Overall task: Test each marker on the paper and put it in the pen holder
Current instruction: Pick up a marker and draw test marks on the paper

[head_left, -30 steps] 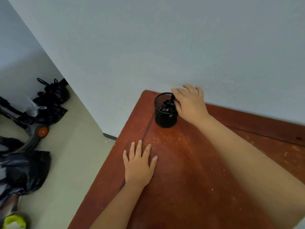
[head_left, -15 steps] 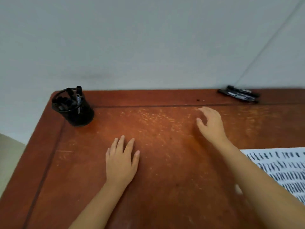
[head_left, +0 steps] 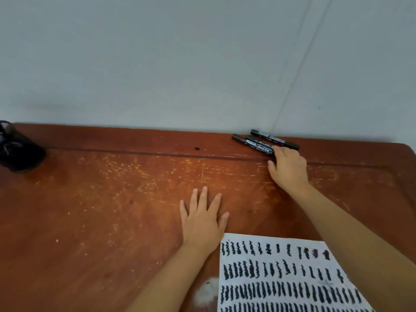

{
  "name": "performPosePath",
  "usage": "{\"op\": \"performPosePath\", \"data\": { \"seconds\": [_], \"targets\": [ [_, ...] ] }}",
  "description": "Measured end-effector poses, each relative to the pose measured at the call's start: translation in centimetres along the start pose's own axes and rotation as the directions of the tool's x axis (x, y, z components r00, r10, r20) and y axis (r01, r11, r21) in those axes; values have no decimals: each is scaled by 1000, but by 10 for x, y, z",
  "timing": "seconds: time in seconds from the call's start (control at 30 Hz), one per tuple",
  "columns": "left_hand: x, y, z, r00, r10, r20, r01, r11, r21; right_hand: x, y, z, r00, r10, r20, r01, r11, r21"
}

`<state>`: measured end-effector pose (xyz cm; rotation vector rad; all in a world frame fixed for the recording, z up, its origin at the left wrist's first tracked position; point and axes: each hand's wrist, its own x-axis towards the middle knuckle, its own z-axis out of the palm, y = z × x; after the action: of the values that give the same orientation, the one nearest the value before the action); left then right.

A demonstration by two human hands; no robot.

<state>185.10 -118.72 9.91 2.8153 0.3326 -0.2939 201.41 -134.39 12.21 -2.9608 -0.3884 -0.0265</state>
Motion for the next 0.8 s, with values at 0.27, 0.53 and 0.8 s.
{"op": "performPosePath", "data": {
  "seconds": [0.27,0.53,0.8],
  "targets": [
    [5,8,8,995,-94,-40,93,996,-14,12,7,10,995,-82,-57,84,996,39],
    [2,11,-3,996,-91,15,91,995,-28,-20,14,-4,987,-50,-155,111,904,413],
    [-47,42,-12,875,272,-400,-320,946,-55,-145,20,-47,964,-127,-232,258,654,711]
  ]
}}
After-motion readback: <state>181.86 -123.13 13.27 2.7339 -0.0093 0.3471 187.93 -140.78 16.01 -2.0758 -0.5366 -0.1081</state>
